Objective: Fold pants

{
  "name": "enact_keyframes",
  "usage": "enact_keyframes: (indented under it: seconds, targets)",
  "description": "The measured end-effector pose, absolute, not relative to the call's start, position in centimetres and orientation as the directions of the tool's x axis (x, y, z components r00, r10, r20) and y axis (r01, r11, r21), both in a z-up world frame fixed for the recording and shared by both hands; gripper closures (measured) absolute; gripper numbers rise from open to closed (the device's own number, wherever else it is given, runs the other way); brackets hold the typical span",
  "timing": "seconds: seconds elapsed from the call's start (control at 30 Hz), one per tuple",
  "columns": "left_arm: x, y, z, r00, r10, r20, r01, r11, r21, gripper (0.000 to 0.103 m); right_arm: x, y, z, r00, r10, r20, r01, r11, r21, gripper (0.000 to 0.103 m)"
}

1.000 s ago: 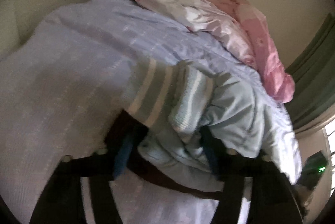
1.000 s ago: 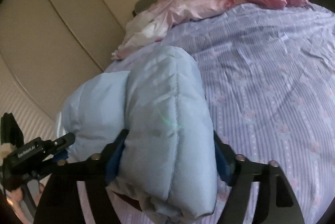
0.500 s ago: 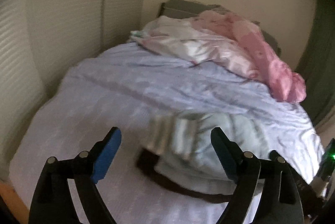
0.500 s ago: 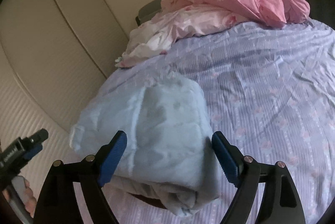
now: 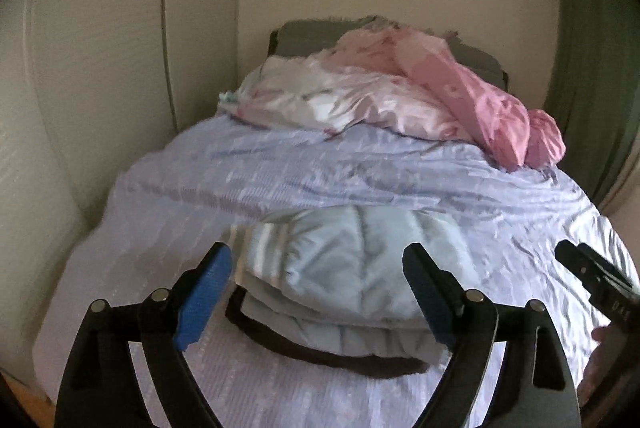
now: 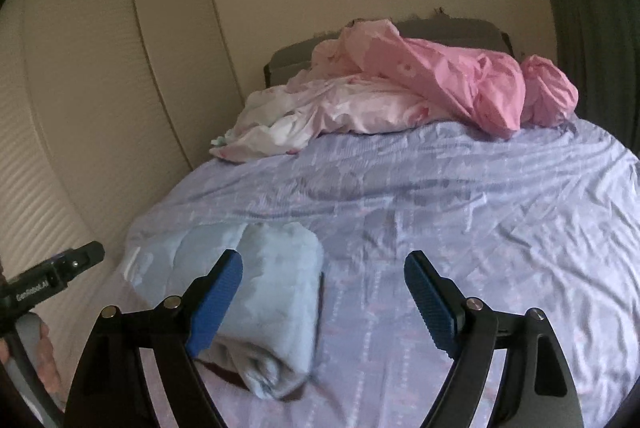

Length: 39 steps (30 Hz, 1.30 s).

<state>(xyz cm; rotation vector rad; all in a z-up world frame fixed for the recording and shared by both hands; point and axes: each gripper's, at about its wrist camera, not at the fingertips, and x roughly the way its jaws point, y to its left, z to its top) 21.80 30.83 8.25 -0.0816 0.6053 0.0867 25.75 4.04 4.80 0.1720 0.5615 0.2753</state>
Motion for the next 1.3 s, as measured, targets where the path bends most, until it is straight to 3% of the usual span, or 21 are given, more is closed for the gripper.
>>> enact_keyframes:
  seconds: [0.23, 0.4, 0.47, 0.53, 1.3]
  targets:
    - [15.6, 24.7, 9.7, 0.838, 0.005, -0.546, -0.028, 0.999, -0.034, 0.001, 20.4, -1.3, 6.0, 0.816, 0.295, -0.497, -0.233, 0.955, 0.185, 0.019]
    - [11.3, 20.4, 9.5, 0.839, 0.004, -0.545, 0.005, 1.0, 0.016, 0.001, 14.9, -5.0, 6.8, 0.838, 0.26, -0.481, -0.232, 0.966, 0.118, 0.019]
    - [10.0, 19.3, 9.3, 0.834, 0.001, -0.552, 0.012, 1.0, 0.02, 0.001, 12.9, -6.2, 7.0, 0.844, 0.246, -0.477, -0.223, 0.969, 0.105, 0.008]
    - [8.5, 18.4, 9.0, 0.83, -0.002, -0.558, 0.011, 1.0, 0.014, 0.001, 11.0, -7.3, 7.1, 0.854, 0.234, -0.465, -0.215, 0.972, 0.093, 0.005]
    - [-3.9, 11.6, 4.5, 0.824, -0.025, -0.566, 0.028, 1.0, -0.003, 0.0, -3.8, -13.7, 3.3, 0.865, 0.128, -0.485, -0.103, 0.992, 0.079, 0.005]
